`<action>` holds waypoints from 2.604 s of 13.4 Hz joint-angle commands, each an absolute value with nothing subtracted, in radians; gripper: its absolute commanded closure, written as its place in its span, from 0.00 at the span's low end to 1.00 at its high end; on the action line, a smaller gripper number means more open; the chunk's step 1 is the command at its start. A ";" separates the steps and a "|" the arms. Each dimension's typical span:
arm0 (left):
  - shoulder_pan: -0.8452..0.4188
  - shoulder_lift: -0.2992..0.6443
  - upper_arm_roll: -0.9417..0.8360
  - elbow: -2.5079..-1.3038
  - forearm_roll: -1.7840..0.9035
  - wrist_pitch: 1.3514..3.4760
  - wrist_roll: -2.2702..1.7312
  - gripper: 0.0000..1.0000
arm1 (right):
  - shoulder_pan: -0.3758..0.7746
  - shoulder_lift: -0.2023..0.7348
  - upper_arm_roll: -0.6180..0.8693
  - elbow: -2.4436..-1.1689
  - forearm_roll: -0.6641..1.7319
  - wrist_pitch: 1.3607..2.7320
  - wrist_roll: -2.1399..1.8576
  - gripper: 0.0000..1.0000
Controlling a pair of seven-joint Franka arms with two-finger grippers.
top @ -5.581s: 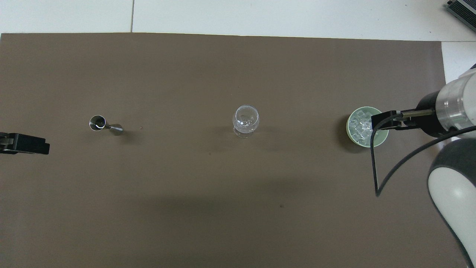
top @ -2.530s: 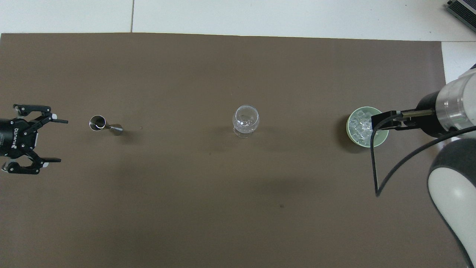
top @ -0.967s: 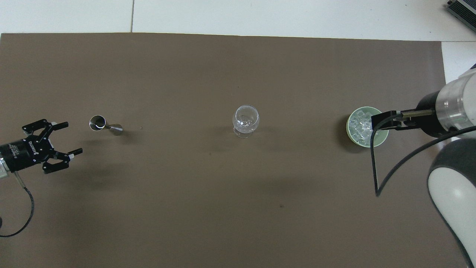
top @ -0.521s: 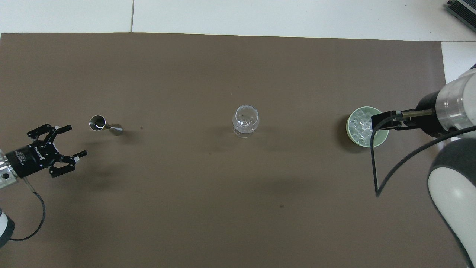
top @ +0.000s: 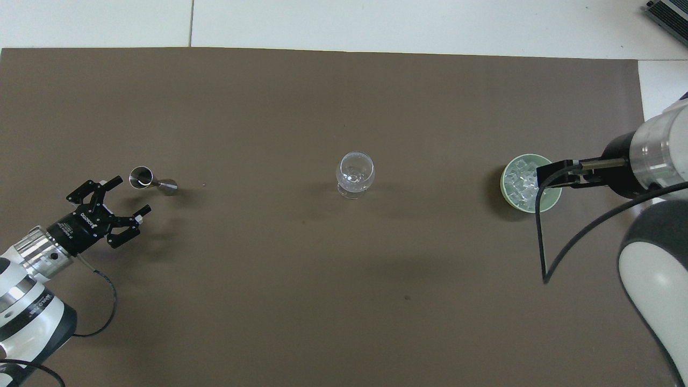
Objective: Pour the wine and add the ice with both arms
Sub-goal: 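Lower the left gripper onto the silver jigger and close it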
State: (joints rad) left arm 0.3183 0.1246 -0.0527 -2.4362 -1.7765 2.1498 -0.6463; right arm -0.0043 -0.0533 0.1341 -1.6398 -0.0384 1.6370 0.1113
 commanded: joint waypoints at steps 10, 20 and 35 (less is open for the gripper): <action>0.239 0.147 -0.044 -2.450 -1.902 2.210 -0.563 0.00 | -0.018 -0.074 0.141 -1.658 -0.037 1.631 0.086 0.00; 0.221 0.155 -0.048 -2.454 -2.005 2.207 -0.526 0.19 | -0.018 -0.072 0.141 -1.660 -0.037 1.631 0.086 0.00; 0.222 0.153 -0.044 -2.454 -2.016 2.206 -0.519 0.63 | -0.018 -0.074 0.141 -1.660 -0.037 1.631 0.086 0.00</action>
State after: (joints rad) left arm 0.2205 0.1583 -0.0461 -2.4412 -1.9892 2.2032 -0.5385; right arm -0.0043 -0.0533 0.1341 -1.6398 -0.0384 1.6370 0.1113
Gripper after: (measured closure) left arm 0.568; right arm 0.000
